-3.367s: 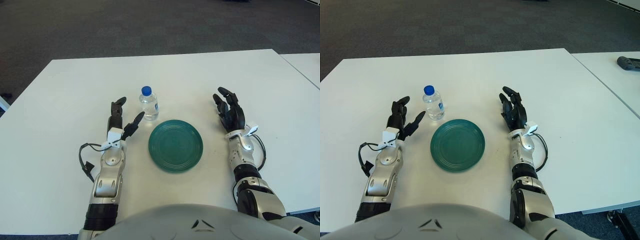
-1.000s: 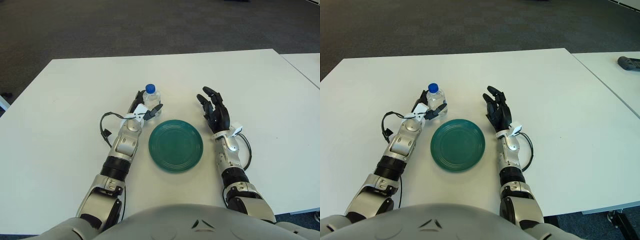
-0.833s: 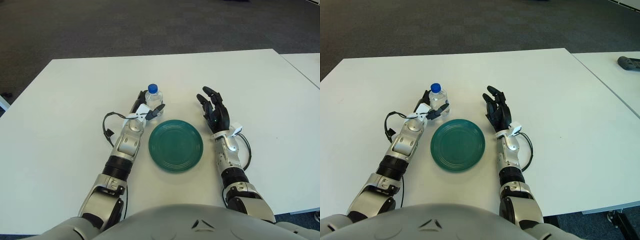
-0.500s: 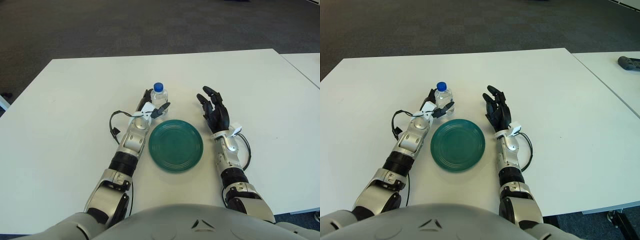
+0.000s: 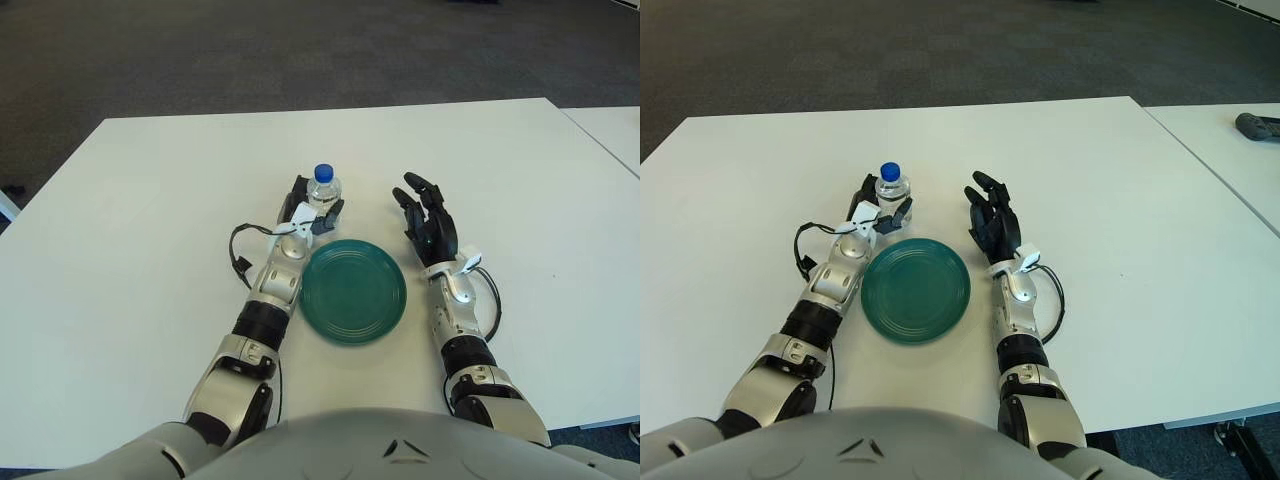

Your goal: Put the bottle into the plate.

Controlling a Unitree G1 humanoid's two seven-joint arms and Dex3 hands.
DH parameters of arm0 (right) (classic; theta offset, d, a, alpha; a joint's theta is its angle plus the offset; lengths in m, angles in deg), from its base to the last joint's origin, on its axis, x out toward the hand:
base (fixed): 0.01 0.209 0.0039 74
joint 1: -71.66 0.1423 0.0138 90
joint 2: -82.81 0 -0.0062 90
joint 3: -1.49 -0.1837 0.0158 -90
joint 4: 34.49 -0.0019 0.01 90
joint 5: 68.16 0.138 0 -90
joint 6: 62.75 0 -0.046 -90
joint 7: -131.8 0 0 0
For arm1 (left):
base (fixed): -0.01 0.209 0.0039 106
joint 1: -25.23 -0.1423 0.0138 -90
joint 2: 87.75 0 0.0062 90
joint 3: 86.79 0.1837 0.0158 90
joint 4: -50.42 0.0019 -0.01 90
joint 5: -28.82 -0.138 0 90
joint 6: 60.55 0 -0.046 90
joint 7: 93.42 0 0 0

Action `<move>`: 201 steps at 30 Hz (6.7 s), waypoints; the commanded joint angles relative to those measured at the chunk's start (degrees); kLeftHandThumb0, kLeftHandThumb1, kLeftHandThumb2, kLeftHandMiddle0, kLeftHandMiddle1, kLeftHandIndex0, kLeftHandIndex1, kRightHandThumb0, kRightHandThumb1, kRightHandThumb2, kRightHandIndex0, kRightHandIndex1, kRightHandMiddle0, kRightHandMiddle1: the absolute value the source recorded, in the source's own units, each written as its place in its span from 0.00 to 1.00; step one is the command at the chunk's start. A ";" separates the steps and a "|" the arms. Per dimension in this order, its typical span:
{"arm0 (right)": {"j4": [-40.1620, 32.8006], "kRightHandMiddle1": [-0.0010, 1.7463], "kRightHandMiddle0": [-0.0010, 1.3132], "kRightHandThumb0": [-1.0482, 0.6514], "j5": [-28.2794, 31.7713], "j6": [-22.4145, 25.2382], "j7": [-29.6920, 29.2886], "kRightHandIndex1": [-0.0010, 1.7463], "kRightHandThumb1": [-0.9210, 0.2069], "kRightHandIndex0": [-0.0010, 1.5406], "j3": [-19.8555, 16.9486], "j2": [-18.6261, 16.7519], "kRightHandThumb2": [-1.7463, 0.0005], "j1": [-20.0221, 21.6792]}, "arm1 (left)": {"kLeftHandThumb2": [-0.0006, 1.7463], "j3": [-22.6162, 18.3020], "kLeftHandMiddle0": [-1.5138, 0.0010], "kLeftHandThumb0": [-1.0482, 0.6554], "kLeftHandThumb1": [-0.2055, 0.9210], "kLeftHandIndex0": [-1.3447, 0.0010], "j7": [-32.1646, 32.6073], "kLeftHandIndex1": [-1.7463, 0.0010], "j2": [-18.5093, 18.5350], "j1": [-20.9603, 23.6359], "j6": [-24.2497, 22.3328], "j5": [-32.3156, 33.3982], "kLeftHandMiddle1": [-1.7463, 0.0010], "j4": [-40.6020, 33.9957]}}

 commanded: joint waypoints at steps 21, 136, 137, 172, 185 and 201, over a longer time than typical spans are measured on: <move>4.51 0.48 0.00 0.11 1.52 -1.08 0.56 0.34 0.00 0.35 -1.26 -1.46 0.74 -4.69 | 0.83 -0.54 0.19 0.32 0.37 0.49 -0.61 0.00 -0.42 -0.07 9.87 3.70 0.00 0.80; 16.93 0.43 0.00 0.24 -1.66 -3.59 -2.83 0.27 0.00 0.30 -4.19 0.40 0.68 1.21 | 0.62 14.50 0.42 0.36 0.59 0.60 -18.97 0.03 6.83 -34.34 -4.12 7.35 0.00 -41.80; 17.07 0.44 0.00 0.24 -1.55 -3.59 -2.96 0.27 0.00 0.31 -4.33 0.33 0.69 1.35 | 0.51 14.65 0.61 0.28 0.66 0.75 -19.47 0.08 7.27 -34.16 -3.23 7.40 0.05 -41.25; 18.95 0.49 0.00 0.26 -3.59 -3.22 -7.17 0.32 0.00 0.33 -3.44 0.81 0.67 3.29 | 0.17 14.81 0.98 0.00 1.00 1.00 -24.11 0.94 14.99 -31.37 3.29 2.28 1.00 -44.23; 20.08 0.45 0.00 0.23 -1.62 -4.07 -2.49 0.31 0.00 0.31 -4.52 0.14 0.73 3.99 | 0.19 13.48 0.96 0.00 1.00 1.00 -22.72 0.94 14.78 -31.15 7.20 -0.12 0.99 -44.39; 20.63 0.43 0.00 0.24 -1.80 -2.61 -3.14 0.32 0.00 0.33 -4.74 0.48 0.74 4.50 | 0.23 13.19 0.99 0.00 1.00 1.00 -22.57 0.99 13.94 -29.94 5.57 -3.11 1.00 -44.77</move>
